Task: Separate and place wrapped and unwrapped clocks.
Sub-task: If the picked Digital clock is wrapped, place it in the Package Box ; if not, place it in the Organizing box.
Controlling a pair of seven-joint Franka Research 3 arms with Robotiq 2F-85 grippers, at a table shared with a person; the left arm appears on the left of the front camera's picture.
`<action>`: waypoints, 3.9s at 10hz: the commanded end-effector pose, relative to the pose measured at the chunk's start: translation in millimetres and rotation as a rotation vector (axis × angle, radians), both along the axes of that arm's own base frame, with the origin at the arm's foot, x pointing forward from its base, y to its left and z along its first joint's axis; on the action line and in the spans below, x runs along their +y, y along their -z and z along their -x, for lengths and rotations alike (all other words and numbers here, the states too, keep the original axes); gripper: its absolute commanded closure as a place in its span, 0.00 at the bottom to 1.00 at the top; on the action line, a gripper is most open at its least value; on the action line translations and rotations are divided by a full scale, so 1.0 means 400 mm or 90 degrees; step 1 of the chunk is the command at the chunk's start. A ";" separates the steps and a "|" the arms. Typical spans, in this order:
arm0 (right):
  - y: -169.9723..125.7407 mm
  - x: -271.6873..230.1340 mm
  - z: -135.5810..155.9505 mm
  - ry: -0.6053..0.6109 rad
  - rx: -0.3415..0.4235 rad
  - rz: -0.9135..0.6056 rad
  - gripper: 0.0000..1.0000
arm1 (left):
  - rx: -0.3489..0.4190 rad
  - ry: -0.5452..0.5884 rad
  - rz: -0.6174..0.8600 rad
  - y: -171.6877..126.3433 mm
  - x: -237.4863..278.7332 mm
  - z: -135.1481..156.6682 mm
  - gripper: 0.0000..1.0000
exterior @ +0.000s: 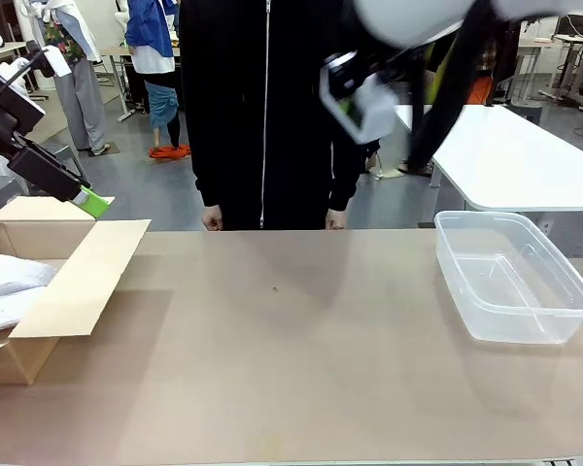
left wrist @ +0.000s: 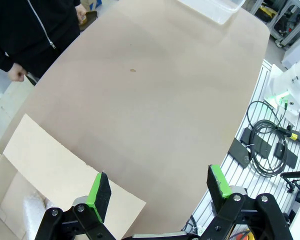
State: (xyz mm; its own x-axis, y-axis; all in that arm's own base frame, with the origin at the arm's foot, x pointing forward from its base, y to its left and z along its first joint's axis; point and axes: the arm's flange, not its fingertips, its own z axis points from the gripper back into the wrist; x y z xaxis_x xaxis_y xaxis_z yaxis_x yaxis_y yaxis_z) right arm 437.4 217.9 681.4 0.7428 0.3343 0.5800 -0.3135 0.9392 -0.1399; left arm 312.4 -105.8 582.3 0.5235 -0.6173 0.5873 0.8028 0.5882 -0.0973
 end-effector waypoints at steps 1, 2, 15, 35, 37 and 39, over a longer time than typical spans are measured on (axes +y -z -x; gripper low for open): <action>0.074 -0.134 -0.026 0.104 -0.021 -0.018 0.49 | 0.001 -0.002 0.000 0.000 -0.003 0.003 0.00; 0.109 -0.210 -0.044 0.159 -0.029 -0.034 0.49 | 0.001 -0.002 0.000 0.000 -0.003 0.003 0.00; 0.713 -0.612 -0.139 0.320 0.241 -0.131 0.49 | 0.001 -0.002 0.000 0.000 -0.003 0.003 0.00; 0.405 -0.579 -0.076 0.304 0.226 -0.099 0.00 | 0.001 -0.002 0.000 0.000 -0.003 0.003 0.00; 0.297 -0.575 -0.029 0.296 0.230 -0.130 0.00 | 0.001 -0.002 0.000 0.000 -0.003 0.003 0.00; 0.235 -0.563 0.003 0.267 0.216 -0.134 0.00 | 0.001 -0.002 0.000 0.000 -0.003 0.003 0.00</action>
